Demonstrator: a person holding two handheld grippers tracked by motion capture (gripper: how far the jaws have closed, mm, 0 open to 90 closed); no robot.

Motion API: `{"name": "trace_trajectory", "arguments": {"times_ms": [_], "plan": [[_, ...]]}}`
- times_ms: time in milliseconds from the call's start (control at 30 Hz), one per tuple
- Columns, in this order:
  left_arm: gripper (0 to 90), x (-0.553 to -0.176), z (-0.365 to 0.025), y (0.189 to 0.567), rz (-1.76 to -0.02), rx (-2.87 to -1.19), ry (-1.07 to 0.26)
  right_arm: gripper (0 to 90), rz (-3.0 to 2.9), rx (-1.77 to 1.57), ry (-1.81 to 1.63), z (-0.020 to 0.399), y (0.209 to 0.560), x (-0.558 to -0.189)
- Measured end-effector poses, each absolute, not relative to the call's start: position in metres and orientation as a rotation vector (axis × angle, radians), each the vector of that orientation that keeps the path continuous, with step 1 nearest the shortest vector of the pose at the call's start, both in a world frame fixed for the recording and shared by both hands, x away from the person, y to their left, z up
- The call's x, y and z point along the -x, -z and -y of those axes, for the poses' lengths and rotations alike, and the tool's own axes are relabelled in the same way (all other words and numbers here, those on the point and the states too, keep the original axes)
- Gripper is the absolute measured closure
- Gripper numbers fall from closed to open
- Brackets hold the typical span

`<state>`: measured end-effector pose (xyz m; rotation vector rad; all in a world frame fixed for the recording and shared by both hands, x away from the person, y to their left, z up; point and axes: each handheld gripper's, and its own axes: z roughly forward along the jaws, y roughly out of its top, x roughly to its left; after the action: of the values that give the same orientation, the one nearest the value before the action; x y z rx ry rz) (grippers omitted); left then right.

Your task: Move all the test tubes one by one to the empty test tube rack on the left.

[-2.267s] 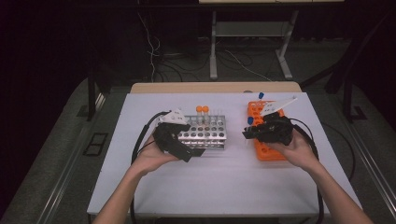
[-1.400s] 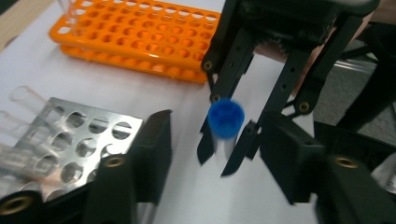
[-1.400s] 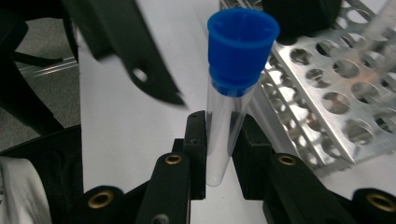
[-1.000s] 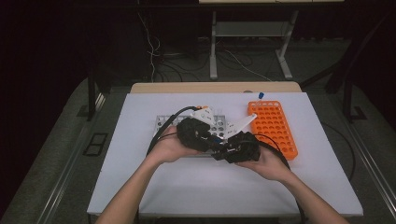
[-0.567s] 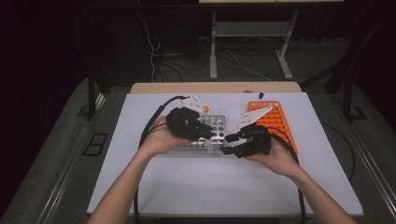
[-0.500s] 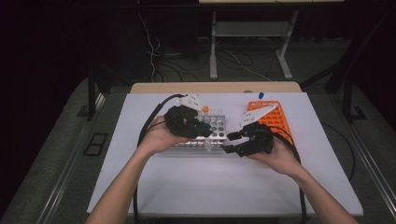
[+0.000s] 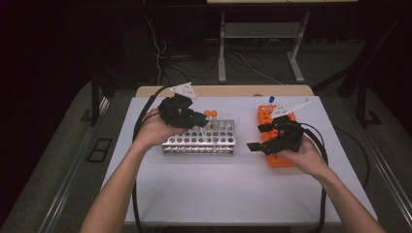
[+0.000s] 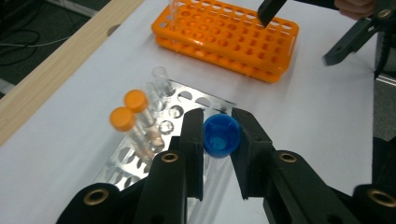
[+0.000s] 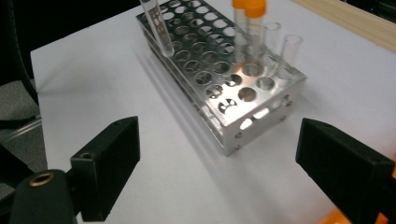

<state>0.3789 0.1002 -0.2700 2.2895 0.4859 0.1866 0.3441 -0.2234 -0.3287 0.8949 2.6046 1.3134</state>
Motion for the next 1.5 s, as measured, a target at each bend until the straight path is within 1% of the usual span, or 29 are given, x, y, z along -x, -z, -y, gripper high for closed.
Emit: {"name": "trace_trajectory", "arguments": {"times_ms": [133, 167, 200, 533, 800, 1133, 1300, 1500], "plan": [[74.0, -0.388, -0.105, 0.271, -0.524, -2.279, -0.207, 9.2, -2.595, -0.936, -1.322, 0.236, 0.327, -0.349], [74.1, -0.392, -0.106, 0.271, -0.541, -2.275, -0.208, 1.8, -2.596, -0.942, -1.323, 0.239, 0.327, -0.350], [74.1, -0.394, -0.107, 0.271, -0.551, -2.273, -0.214, 0.3, -2.598, -0.952, -1.314, 0.242, 0.327, -0.352], [74.1, -0.423, -0.112, 0.278, -0.633, -2.241, -0.247, 0.2, -2.569, -1.005, -1.277, 0.264, 0.325, -0.358], [74.1, -0.442, -0.112, 0.290, -0.685, -2.229, -0.250, 0.2, -2.563, -1.020, -1.269, 0.274, 0.328, -0.359], [74.1, -0.451, -0.104, 0.303, -0.691, -2.236, -0.239, 0.2, -2.548, -1.040, -1.285, 0.284, 0.330, -0.366], [74.0, -0.453, -0.104, 0.305, -0.701, -2.250, -0.246, 0.2, -2.541, -1.060, -1.277, 0.288, 0.330, -0.377], [73.9, -0.457, -0.103, 0.313, -0.707, -2.265, -0.218, 0.2, -2.520, -1.092, -1.286, 0.293, 0.330, -0.391]]}}
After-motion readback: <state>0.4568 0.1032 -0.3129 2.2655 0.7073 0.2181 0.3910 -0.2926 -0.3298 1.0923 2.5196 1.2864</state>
